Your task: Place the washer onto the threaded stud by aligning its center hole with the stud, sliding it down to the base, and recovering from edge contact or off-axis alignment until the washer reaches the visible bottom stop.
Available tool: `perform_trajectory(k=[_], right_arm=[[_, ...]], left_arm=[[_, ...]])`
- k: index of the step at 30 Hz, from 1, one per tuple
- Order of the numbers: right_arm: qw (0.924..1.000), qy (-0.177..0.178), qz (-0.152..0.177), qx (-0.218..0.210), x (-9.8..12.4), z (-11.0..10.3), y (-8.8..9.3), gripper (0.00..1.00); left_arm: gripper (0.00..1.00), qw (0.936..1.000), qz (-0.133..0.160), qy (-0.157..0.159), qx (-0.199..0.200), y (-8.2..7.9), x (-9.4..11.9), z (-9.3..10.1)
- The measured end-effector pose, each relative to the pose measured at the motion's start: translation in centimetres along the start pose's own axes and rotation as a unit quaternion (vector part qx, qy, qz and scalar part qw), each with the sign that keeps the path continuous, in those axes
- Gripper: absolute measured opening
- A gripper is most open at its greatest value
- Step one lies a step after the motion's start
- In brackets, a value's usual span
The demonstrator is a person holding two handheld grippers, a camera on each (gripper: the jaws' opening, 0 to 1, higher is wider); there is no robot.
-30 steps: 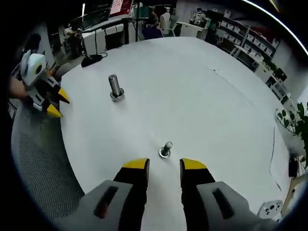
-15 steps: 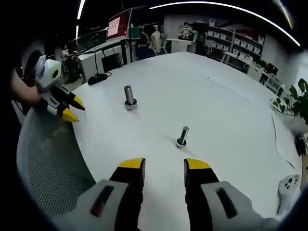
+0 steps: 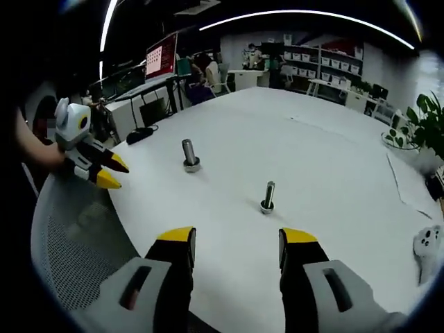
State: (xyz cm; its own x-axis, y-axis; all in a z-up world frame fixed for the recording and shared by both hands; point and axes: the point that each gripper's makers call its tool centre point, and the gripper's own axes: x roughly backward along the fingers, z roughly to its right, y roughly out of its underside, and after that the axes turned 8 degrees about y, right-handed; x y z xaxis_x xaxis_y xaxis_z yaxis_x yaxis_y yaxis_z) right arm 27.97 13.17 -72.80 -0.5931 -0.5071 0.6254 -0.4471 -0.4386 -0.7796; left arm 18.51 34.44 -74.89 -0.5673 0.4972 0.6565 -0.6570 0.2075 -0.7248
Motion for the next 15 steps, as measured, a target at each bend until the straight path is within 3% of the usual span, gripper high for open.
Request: perform_trajectory(k=[4, 7, 15], right_arm=[[1.0000, -0.003, 0.002, -0.005, 0.05, -0.45, 0.24, 0.52], [0.9999, 0.005, 0.016, 0.005, 0.39, -0.56, -0.16, 0.59], [0.9998, 0.008, 0.011, -0.015, 0.84, -0.70, 0.41, 0.58]], left_arm=[[0.26, 1.0000, 0.003, -0.001, 0.001, -0.08, 0.07, -0.04], [0.26, 1.0000, 0.004, -0.002, 0.003, -0.10, 0.09, -0.14], [0.26, 1.0000, 0.007, -0.002, 0.003, -0.24, 0.14, -0.20]])
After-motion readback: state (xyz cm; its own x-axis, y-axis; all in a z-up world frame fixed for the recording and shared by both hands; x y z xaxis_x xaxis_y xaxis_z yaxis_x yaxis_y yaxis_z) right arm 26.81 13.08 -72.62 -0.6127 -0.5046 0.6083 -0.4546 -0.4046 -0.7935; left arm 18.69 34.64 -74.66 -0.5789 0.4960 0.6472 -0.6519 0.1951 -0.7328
